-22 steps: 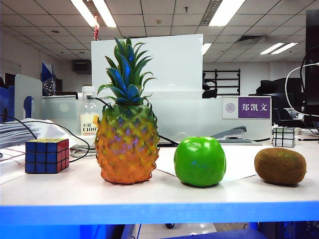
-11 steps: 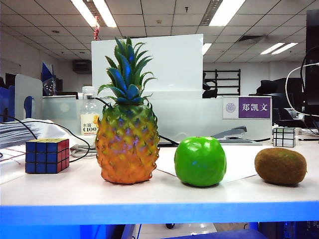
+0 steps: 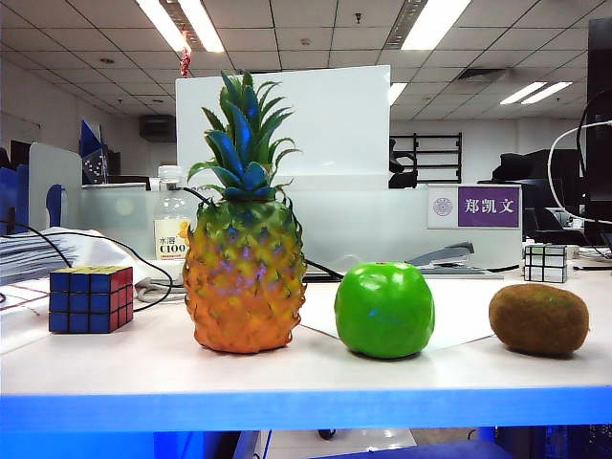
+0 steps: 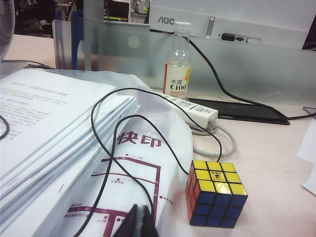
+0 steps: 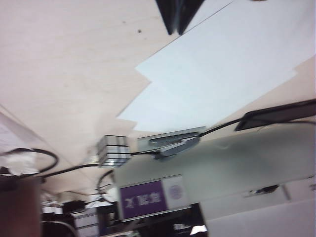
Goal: Arrange all the fruits from large to small from left to right in a row.
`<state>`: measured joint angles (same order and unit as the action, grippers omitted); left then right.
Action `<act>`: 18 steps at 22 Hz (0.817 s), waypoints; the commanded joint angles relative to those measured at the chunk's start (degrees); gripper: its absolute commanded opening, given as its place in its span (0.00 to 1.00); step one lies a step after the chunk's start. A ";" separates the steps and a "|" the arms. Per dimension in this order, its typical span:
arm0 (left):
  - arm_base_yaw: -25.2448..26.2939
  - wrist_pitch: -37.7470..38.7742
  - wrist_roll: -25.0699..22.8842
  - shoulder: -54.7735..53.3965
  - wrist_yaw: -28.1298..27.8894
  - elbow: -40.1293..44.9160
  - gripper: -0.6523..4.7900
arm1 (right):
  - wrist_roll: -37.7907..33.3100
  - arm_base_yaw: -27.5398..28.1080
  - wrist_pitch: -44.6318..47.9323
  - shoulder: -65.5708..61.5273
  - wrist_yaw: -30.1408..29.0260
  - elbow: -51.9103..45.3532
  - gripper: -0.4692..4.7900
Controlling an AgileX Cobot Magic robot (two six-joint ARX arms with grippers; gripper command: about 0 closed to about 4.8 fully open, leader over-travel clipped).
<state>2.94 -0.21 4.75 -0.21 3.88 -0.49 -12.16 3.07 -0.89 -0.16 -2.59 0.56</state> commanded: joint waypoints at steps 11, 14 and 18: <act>-0.02 -0.66 0.17 0.09 -0.02 -0.04 0.11 | 5.44 -3.41 1.92 0.09 1.62 -0.28 0.08; -0.02 -0.66 0.17 0.09 -0.02 -0.07 0.11 | 6.95 -3.45 2.95 0.09 1.60 -0.28 0.08; -0.02 -0.68 0.17 0.09 -0.02 -0.07 0.11 | 8.15 -3.43 3.34 0.09 1.60 -0.28 0.08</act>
<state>2.94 -0.19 4.75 -0.21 3.88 -0.49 -4.78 -0.30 1.19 -0.16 -1.15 0.56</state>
